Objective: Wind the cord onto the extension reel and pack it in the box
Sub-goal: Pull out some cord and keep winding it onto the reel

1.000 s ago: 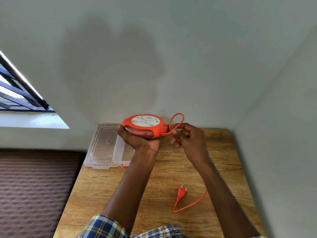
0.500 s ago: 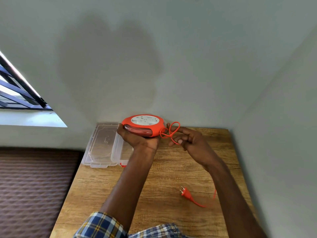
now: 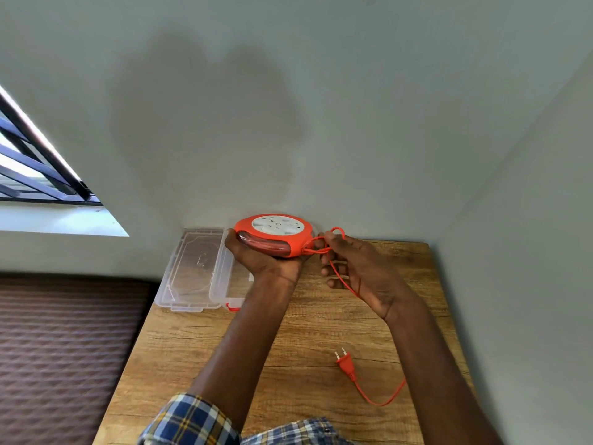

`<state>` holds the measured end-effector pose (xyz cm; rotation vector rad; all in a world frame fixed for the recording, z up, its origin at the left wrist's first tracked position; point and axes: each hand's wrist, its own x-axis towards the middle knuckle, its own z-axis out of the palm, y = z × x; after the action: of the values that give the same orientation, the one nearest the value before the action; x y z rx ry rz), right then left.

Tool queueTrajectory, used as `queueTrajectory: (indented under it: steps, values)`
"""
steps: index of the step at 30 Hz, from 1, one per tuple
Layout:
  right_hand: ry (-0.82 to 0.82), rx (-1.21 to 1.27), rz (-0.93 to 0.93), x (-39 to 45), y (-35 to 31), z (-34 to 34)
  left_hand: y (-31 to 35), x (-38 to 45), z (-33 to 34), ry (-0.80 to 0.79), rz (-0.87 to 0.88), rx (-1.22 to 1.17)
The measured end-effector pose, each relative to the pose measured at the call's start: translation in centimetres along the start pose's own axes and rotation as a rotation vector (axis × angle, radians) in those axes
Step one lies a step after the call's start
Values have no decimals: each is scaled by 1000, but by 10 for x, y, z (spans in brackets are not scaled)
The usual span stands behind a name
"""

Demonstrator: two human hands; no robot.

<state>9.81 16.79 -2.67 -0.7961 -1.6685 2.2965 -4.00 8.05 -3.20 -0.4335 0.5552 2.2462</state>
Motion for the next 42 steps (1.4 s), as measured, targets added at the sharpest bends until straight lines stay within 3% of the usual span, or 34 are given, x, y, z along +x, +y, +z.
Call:
queueTrajectory:
  steps: [18,28,36,42]
  values:
    - [-79,325,68,-1,7,-8,0,1,-2,-11,-30,-13]
    - [208,30,-119,3,16,6,-2,-1,-3,10,-20,-5]
    - [223,-104,-221,1,10,3,-8,2,-3,-38,-32,-15]
    - [230,-376,-266,-6,3,2,-7,4,-5,-5,-56,-5]
